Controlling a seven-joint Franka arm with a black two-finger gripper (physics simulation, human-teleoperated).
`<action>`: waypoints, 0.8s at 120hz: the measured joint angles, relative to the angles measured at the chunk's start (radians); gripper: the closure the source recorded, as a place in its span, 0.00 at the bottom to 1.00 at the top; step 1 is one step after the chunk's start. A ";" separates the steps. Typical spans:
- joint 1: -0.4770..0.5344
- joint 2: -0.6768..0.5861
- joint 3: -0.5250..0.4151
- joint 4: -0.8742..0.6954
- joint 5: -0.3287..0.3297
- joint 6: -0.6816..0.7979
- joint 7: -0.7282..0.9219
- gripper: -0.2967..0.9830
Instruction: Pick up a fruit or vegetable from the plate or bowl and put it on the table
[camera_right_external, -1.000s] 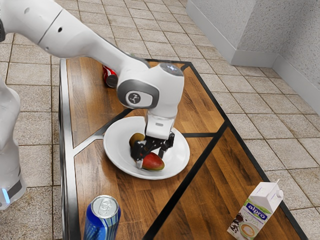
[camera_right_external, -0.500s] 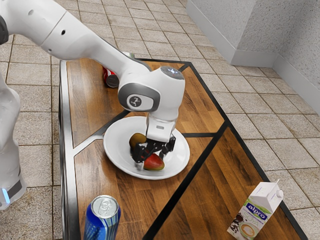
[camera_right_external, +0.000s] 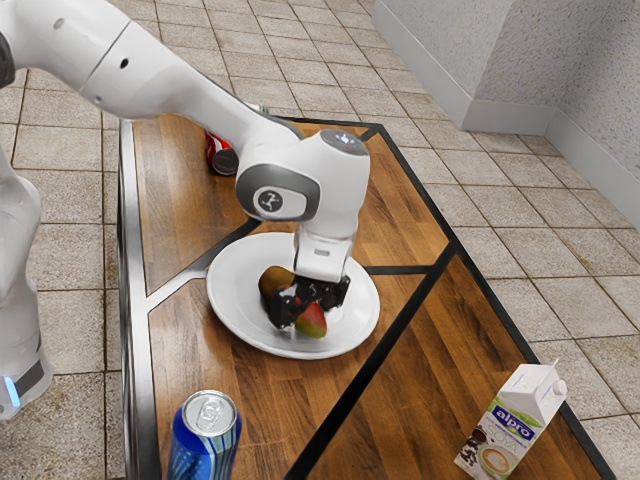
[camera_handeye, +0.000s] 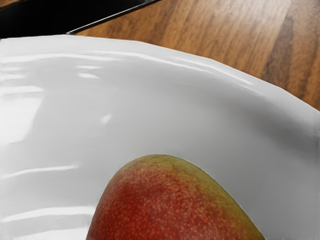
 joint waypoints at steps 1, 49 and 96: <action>0.000 -0.001 0.000 0.000 0.000 0.000 -0.001 0.74; 0.001 -0.090 0.014 0.062 -0.005 -0.079 -0.013 0.66; 0.011 -0.140 0.171 0.200 0.114 -0.226 -0.070 0.64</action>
